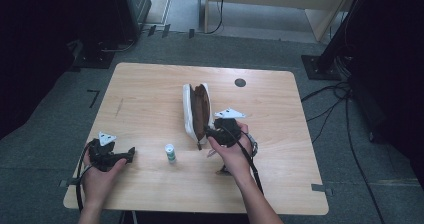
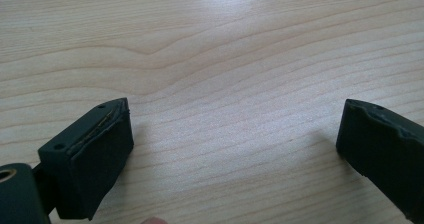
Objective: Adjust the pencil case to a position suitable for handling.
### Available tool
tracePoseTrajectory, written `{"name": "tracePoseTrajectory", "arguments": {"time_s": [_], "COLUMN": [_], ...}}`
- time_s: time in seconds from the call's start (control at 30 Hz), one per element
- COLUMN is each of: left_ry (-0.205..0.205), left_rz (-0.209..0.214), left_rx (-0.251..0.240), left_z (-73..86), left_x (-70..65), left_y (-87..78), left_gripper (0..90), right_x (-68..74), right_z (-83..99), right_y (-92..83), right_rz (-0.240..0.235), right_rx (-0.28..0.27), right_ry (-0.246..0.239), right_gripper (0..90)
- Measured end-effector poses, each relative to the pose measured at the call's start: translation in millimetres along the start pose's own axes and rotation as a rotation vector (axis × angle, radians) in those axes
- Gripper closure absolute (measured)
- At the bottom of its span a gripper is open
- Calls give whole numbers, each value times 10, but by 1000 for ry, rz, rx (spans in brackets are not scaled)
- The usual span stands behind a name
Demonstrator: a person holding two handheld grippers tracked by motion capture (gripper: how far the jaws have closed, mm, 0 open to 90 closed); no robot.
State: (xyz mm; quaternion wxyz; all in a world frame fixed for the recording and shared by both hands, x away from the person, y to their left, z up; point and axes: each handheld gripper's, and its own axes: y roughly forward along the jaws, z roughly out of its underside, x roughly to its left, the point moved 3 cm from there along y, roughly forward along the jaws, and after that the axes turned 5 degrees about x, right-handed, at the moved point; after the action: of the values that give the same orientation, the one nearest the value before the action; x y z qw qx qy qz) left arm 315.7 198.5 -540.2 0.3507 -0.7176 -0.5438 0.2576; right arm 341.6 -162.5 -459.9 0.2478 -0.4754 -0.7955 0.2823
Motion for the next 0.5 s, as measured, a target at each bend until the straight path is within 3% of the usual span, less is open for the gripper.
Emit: {"name": "tracePoseTrajectory", "arguments": {"time_s": [0.3, 0.5], "left_ry": [3, 3], "left_rz": [3, 3], "left_rx": [1, 1], "left_z": [0, 0], "left_x": [-2, -1], "left_y": [-1, -1], "left_gripper": [18, 18], "right_x": [-67, -133], "right_z": [-46, -80], "right_y": [95, 126], "right_rz": [7, 8], "right_rx": [7, 7], "right_ry": [-1, -9], "right_gripper": [710, 738]}}
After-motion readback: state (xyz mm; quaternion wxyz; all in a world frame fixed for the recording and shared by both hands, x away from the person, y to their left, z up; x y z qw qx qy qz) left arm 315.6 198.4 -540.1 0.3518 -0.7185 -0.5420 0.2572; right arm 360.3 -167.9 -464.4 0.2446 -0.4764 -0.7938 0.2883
